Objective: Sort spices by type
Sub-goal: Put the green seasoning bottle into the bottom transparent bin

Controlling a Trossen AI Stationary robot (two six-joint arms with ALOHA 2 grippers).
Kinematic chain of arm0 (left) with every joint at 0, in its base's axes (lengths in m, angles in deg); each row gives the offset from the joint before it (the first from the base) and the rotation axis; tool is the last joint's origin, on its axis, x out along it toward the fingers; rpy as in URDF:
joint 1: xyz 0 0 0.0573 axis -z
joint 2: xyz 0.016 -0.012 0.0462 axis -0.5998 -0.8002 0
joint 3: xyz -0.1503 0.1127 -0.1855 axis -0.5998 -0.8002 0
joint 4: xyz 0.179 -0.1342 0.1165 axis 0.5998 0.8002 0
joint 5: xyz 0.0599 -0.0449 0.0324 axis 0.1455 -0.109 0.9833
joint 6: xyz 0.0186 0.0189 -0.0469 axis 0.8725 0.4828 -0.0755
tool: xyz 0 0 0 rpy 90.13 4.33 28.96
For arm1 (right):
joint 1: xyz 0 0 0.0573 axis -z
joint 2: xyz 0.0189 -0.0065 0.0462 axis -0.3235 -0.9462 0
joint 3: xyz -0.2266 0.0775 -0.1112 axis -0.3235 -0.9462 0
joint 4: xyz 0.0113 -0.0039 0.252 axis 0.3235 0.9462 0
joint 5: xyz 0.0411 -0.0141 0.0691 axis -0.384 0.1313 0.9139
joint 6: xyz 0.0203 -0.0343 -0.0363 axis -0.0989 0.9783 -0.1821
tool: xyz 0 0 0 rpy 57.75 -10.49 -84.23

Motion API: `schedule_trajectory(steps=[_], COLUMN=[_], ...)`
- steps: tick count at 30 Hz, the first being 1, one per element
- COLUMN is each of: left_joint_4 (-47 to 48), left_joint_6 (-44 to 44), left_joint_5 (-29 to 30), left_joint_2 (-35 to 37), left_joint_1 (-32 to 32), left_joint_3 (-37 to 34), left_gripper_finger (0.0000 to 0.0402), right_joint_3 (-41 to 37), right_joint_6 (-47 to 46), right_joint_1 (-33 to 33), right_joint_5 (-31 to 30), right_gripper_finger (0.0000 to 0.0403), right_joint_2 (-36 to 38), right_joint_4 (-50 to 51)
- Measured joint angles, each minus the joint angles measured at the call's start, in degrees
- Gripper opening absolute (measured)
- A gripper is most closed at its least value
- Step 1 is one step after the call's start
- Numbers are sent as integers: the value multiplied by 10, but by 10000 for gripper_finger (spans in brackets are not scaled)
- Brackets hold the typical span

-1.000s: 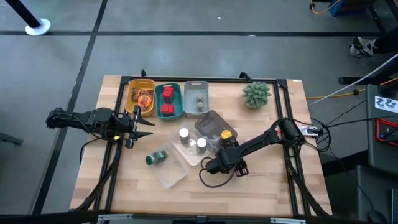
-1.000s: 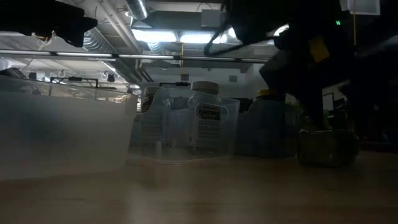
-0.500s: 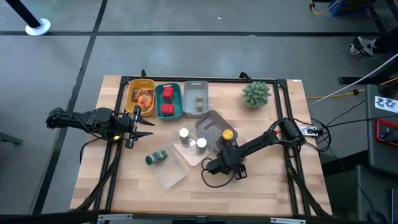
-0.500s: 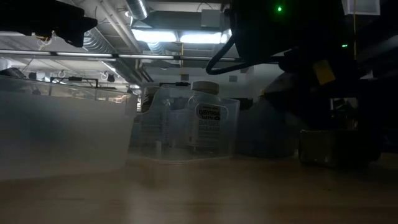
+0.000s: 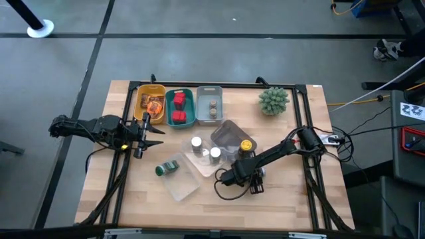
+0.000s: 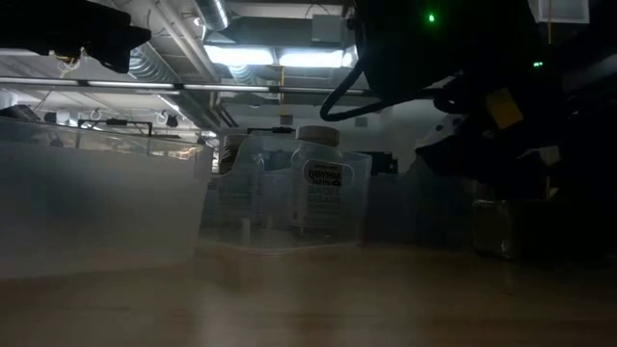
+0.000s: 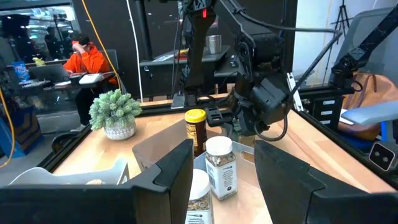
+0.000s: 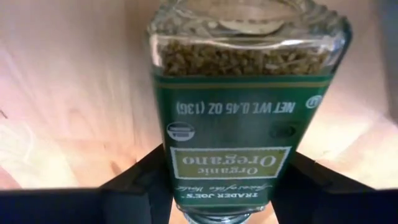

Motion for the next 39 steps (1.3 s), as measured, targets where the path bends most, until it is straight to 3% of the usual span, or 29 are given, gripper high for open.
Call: schedule_trajectory(steps=[7,16,23,29,39], left_joint_4=[0,0,0,-8,-258], left_joint_6=[0,1,-10,-45,-95], left_joint_5=[0,0,0,0,0], left_joint_2=[0,0,0,-1,-103], left_joint_1=[0,0,0,0,0], left_joint_3=[0,0,0,0,-59], left_gripper_finger=[155,155,155,155,155], right_joint_3=[69,187,293,368,386], right_joint_6=[-14,-80,-120,-143,-107], right_joint_1=[0,-1,3,25,80], right_joint_5=[-38,-4,2,-17,-17], right_gripper_finger=[222,200,216,200,214], right_joint_2=[0,0,1,1,0], right_joint_4=[47,151,146,125,-72])
